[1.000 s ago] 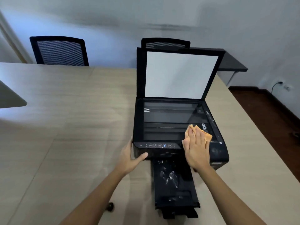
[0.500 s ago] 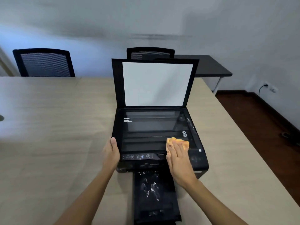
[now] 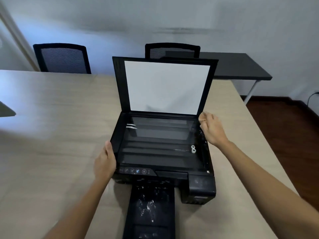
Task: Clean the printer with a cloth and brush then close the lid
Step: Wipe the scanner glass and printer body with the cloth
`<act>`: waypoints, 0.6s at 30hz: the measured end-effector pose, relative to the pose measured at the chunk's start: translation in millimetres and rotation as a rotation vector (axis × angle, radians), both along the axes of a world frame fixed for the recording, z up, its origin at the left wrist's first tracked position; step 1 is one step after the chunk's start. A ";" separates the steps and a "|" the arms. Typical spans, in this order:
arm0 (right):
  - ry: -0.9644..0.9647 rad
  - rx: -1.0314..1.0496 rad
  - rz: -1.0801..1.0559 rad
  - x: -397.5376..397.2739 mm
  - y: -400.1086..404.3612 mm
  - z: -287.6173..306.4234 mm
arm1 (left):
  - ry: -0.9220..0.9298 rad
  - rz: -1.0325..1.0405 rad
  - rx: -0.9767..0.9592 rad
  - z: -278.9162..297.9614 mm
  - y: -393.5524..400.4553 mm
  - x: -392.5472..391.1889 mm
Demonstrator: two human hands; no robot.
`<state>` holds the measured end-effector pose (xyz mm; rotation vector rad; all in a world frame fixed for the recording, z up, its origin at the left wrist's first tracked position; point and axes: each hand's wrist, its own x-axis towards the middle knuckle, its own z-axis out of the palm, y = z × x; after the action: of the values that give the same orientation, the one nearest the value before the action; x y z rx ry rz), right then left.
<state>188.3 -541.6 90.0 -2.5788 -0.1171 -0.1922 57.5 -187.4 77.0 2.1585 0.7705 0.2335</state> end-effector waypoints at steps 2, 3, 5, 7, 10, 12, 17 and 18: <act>0.148 -0.082 0.138 10.0 2.9 -26.4 | 0.008 0.001 0.021 0.1 -1.2 0.1; 0.170 -0.084 0.156 8.9 5.7 -34.0 | 0.000 0.001 0.026 0.6 -0.5 -0.9; 0.187 -0.071 0.147 -3.5 4.3 -39.9 | -0.014 0.004 0.031 -0.9 -1.1 -1.1; 0.190 -0.110 0.194 -34.3 2.1 -39.6 | -0.019 0.010 0.032 0.2 -0.8 -3.9; 0.063 -0.232 0.219 -92.6 -3.1 -37.7 | -0.034 0.004 0.022 -1.0 -4.7 -2.0; 0.022 -0.344 0.222 -102.1 -5.7 -30.5 | -0.036 0.007 0.030 -1.3 -5.0 -0.2; 0.138 -0.241 0.049 -29.1 -2.9 -29.8 | -0.016 -0.004 0.038 -0.7 -5.0 1.3; 0.183 -0.169 -0.001 -12.6 0.5 -31.4 | -0.012 -0.010 0.043 0.1 -6.1 0.6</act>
<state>175.7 -541.0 58.6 -2.7492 -0.0670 0.0568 58.1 -193.5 77.1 2.1991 0.7539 0.2593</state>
